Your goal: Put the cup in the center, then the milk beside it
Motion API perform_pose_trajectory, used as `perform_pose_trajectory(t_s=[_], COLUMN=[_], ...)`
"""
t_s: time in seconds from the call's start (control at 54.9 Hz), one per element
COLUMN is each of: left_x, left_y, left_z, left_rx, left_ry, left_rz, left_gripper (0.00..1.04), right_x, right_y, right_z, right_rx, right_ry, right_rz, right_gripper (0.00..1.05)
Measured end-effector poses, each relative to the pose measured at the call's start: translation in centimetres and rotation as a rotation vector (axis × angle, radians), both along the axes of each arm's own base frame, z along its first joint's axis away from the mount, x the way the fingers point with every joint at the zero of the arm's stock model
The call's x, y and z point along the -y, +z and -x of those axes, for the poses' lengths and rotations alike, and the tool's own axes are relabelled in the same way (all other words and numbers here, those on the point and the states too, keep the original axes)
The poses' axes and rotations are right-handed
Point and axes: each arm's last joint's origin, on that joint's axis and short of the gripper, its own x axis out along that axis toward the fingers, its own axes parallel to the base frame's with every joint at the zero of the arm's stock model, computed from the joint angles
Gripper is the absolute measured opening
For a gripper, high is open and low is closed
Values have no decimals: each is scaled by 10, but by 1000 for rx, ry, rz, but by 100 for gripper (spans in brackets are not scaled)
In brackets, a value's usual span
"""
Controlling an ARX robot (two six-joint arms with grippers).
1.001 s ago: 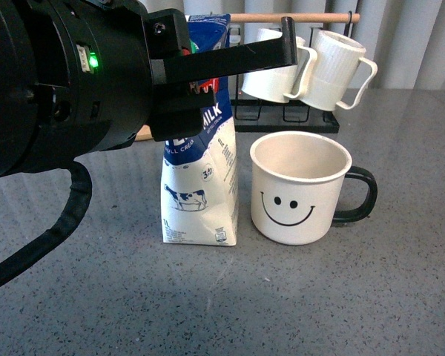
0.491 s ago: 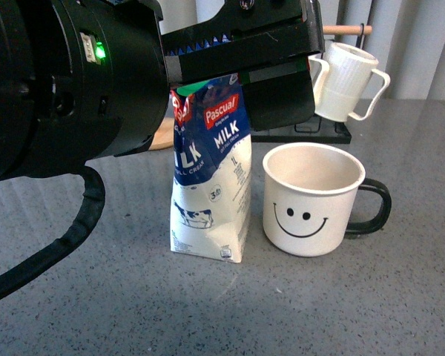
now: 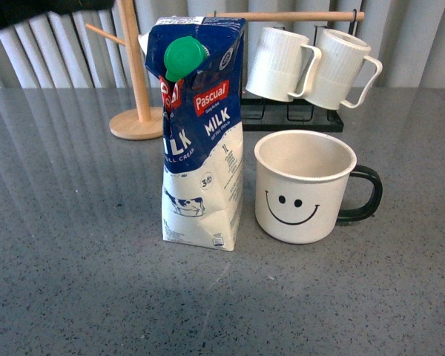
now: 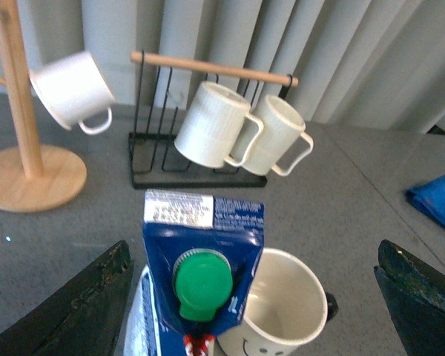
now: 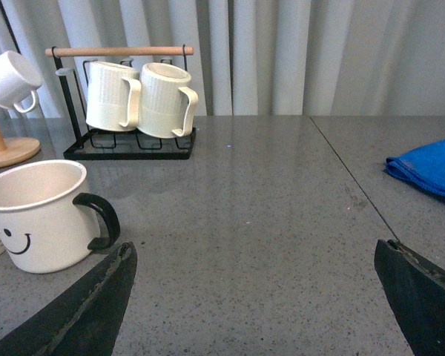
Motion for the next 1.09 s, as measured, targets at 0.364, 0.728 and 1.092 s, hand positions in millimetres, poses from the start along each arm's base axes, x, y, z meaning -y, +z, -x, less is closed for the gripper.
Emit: perform_pose_trajectory(t_s=[0.364,0.728,1.092], left_x=[-57,-125,-141], left_y=[36,64,7], left_z=[0,43,87], left_rx=[73,216,217], left_ry=[62,144,340], left_rz=[35,-25,-207], left_gripper=[98,98,67], right_x=[0,0,0], right_y=[0,0,0], right_z=[0,0,0], right_rx=[0,0,0], right_ry=[0,0,0], right_rz=[0,0,0], right_gripper=[98,98,98])
